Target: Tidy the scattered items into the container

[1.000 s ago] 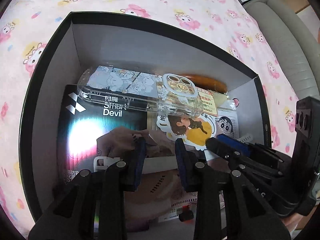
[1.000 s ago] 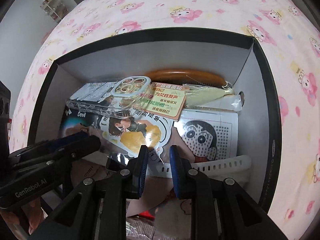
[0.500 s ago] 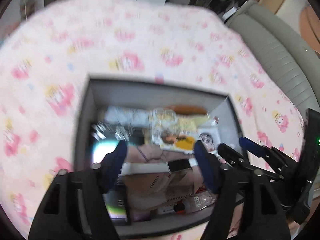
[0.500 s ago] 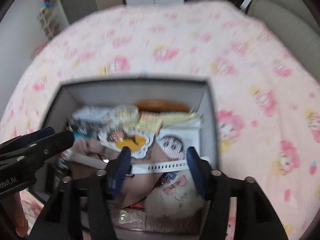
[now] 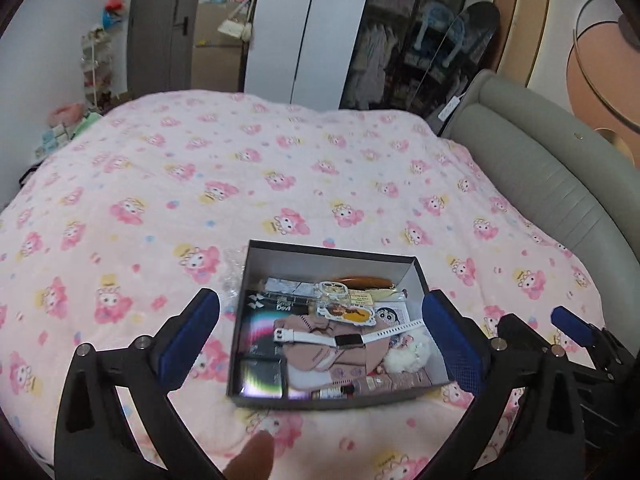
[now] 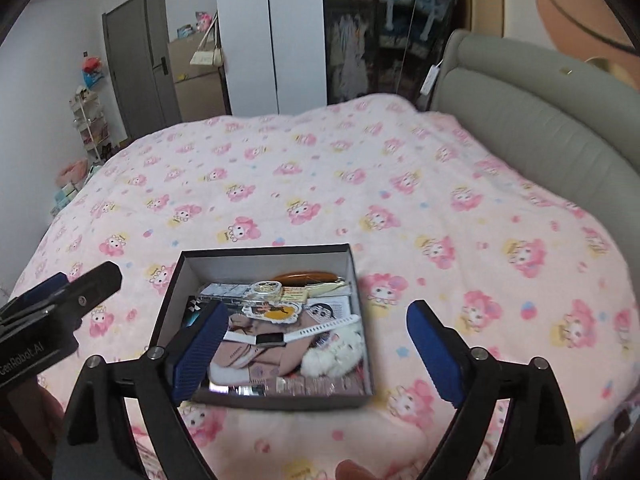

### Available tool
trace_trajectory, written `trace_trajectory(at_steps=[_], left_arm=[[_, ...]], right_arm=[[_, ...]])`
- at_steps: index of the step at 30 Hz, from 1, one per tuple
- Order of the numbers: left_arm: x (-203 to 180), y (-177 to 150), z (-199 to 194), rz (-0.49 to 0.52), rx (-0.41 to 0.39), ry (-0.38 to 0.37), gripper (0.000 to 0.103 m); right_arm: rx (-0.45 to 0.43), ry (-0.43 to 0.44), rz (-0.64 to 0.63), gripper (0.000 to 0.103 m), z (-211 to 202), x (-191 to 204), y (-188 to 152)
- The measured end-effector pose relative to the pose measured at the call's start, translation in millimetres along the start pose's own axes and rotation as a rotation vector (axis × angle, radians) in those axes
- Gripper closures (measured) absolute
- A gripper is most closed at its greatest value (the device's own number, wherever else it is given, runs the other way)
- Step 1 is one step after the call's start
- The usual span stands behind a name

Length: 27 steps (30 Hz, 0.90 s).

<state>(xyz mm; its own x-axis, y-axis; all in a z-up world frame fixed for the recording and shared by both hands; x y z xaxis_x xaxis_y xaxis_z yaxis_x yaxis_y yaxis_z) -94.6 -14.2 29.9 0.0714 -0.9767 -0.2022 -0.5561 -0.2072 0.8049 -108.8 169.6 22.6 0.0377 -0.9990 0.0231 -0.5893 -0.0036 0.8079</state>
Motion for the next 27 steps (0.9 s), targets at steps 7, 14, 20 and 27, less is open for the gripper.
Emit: trace_trajectory(at_steps=[7,14,20,27], left_arm=[[-3.4,-33.0,-61.8,0.008,-0.05,0.007,0.001],[-4.6,-70.2,-110.7,0.017,-0.097,0.016,0.001],[-5.4,-94.4,-115.4,0.097,-0.083,0.07,0.001],[-10.3,-104.0,-108.2,0.095,-0.045,0.03,0.001]], right_arm=[[-0.021,-0.004,0.028,0.012,-48.6,-4.3,-42.6],[-0.031,-0.027,0.037,0.012,-85.9,-11.1,-86.2],[-0.061,-0.014,0.041,0.012,-107.8,-8.3,-98.8],[-0.074,-0.043,0.061,0.012,-106.9,-16.8,-97.8]])
Point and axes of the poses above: each gripper's, at about its wrist camera, not at the fingertips, and z roughly the way its jaws point, x to its left, y to its top, the point moved 8 cm from there along z, roughly the way its jaws point, and after that the axes turned 7 degrees about -x, right-handed, at the moved point
